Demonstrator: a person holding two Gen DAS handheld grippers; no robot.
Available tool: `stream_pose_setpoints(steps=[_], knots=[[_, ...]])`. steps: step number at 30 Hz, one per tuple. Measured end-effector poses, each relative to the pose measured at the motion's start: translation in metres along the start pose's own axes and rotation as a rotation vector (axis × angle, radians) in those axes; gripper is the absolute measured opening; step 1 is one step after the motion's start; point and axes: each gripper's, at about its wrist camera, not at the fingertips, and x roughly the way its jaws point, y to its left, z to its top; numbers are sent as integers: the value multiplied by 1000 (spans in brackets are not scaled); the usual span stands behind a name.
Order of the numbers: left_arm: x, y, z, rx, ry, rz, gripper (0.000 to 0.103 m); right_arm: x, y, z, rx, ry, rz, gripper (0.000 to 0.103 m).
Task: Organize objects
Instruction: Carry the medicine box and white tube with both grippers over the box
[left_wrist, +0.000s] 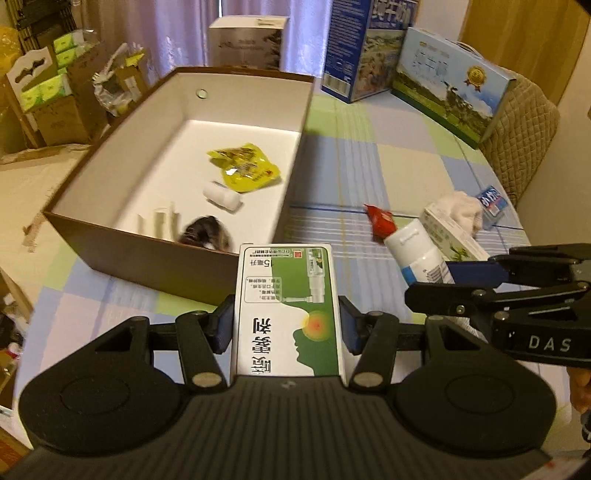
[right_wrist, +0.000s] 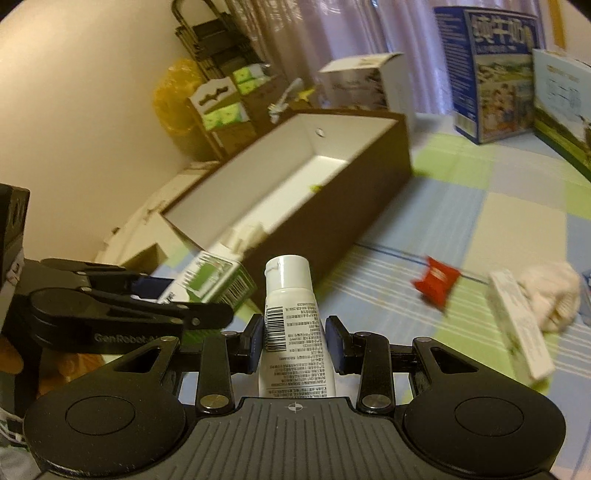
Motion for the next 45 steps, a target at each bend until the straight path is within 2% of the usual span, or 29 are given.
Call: stream_pose_setpoints(steps=[7,14,20,25,31,45], knots=[[-21,38,15,-24,-77,12,51,18,26,29,14,-32,63,33],[-18,82,32,-41,-94,44,51,49,49,59,41,-47,90,33],[-8,109,57,-24,-113,50,51,76,52,87,110,-72,78,33],[14,124,87,1,-113,42,51,103,45,112,180,-93,41,33],[58,133,118,34,-72,35,51,138,30,133,216,-79,-78,33],[152,147,160,104,20,33,51,200,-4,160,257,-36,-274,33]])
